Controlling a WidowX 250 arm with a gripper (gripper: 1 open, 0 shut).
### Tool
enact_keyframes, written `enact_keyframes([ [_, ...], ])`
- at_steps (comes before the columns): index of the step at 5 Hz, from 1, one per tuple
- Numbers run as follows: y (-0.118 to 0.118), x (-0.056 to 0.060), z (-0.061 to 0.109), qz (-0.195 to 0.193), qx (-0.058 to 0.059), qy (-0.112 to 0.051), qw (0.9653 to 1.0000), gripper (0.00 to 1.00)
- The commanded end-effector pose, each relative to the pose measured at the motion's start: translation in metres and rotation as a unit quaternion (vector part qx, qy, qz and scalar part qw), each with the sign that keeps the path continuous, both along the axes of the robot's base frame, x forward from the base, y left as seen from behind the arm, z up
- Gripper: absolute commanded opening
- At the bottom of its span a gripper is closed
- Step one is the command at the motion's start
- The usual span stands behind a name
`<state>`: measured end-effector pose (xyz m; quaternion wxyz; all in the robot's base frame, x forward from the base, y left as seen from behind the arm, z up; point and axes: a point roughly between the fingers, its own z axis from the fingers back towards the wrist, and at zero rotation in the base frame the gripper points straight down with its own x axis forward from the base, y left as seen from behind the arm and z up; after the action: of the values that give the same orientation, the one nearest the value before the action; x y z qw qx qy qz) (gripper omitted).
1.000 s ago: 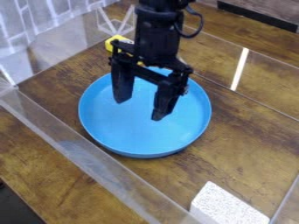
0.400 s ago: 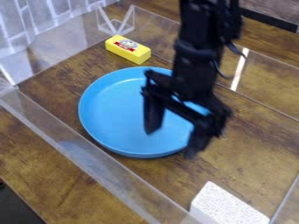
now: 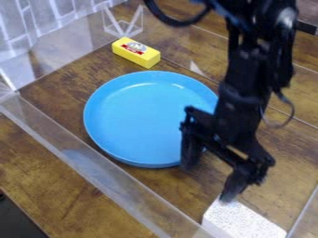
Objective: Put the white object in the blue tray
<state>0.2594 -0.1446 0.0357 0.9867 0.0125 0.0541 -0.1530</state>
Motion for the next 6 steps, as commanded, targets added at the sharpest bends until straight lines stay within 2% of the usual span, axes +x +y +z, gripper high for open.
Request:
enact_keyframes([
  [1, -0.013, -0.003, -0.008, -0.038, -0.005, -0.016, 0.9991, 1.00],
  [2, -0.013, -0.012, -0.013, -0.036, -0.005, -0.015, 0.9992, 1.00],
  [6, -0.015, -0.022, -0.006, -0.027, 0.003, 0.001, 0.9996, 1.00],
])
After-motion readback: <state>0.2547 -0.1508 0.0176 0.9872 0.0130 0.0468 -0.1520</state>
